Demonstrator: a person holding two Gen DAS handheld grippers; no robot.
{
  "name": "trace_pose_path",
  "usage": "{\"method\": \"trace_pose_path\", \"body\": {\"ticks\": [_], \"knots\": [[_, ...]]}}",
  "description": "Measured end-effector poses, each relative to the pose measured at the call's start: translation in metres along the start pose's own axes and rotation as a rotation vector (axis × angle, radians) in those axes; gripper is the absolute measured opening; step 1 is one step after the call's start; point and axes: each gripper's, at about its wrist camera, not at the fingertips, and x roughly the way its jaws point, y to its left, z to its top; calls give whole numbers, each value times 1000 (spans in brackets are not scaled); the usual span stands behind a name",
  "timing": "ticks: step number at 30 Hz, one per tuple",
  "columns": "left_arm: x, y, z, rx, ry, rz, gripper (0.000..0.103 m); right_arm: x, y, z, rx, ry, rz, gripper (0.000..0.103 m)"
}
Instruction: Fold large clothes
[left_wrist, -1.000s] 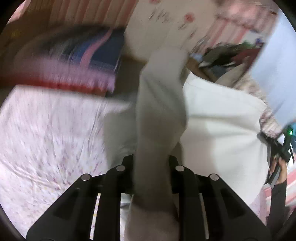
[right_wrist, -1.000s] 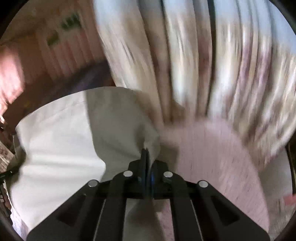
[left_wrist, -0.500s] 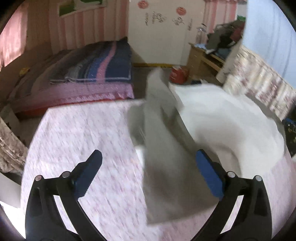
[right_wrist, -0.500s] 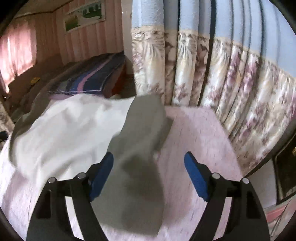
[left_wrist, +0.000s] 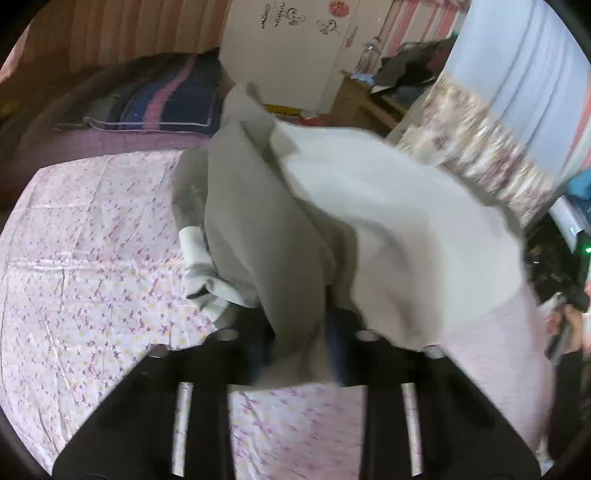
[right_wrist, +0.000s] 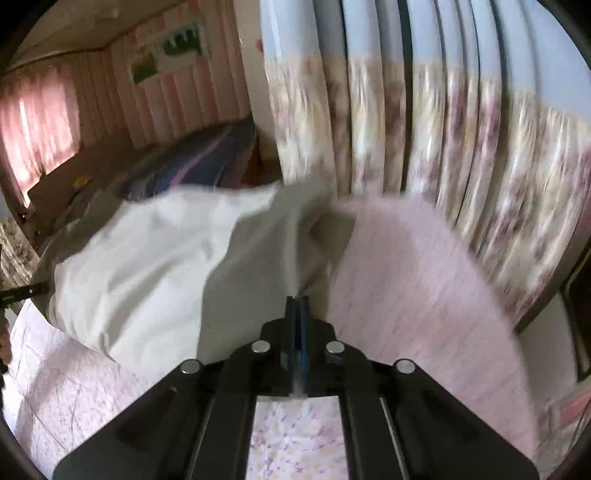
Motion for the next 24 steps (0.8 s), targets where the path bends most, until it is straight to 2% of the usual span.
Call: {"method": "trace_pose_path", "body": {"ticks": [1, 3, 6, 8, 10, 11, 13, 14, 15, 16, 17, 18, 19, 20, 21, 22, 24], "knots": [[-10, -4, 4, 16, -2, -14, 13, -15, 0, 7, -30, -34, -38, 0], [-34, -13, 8, 25, -20, -44, 11, -32, -5, 13, -50, -38, -64, 0], [-57, -18, -1, 11, -11, -109, 11, -16, -6, -4, -132, 36, -169, 0], [-48, -10, -18, 0, 31, -111, 13, 12, -9, -27, -146, 132, -171, 0], [-24, -2, -34, 2, 79, -41, 17, 36, -7, -48, -186, 199, -202, 0], [-6, 7, -45, -28, 123, -39, 18, 48, -4, -57, -220, 222, -222, 0], [8, 15, -55, -50, 138, -57, 29, 58, -1, -60, -241, 240, -234, 0], [8, 14, -54, -37, 129, -39, 34, 58, -2, -58, -238, 248, -233, 0], [6, 12, -53, -16, 116, -2, 49, 55, -4, -52, -216, 244, -225, 2], [2, 10, -50, 1, 95, 54, 68, 47, -7, -47, -194, 227, -209, 5], [-4, 7, -48, 16, 71, 123, 75, 40, -8, -46, -178, 219, -190, 5], [-10, 5, -46, 30, 61, 157, 80, 31, -11, -41, -159, 212, -168, 27], [-17, 2, -45, 42, 48, 180, 83, 23, -12, -40, -145, 198, -159, 65], [-26, 0, -41, 54, 32, 204, 87, 9, -11, -36, -130, 155, -156, 77], [-36, -4, -40, 68, 11, 239, 96, -1, -9, -36, -128, 119, -154, 81], [-44, -4, -35, 75, -8, 268, 100, -10, -7, -33, -127, 96, -149, 81], [-59, -8, -31, 90, -48, 347, 100, -16, -1, -29, -118, 81, -144, 85]]}}
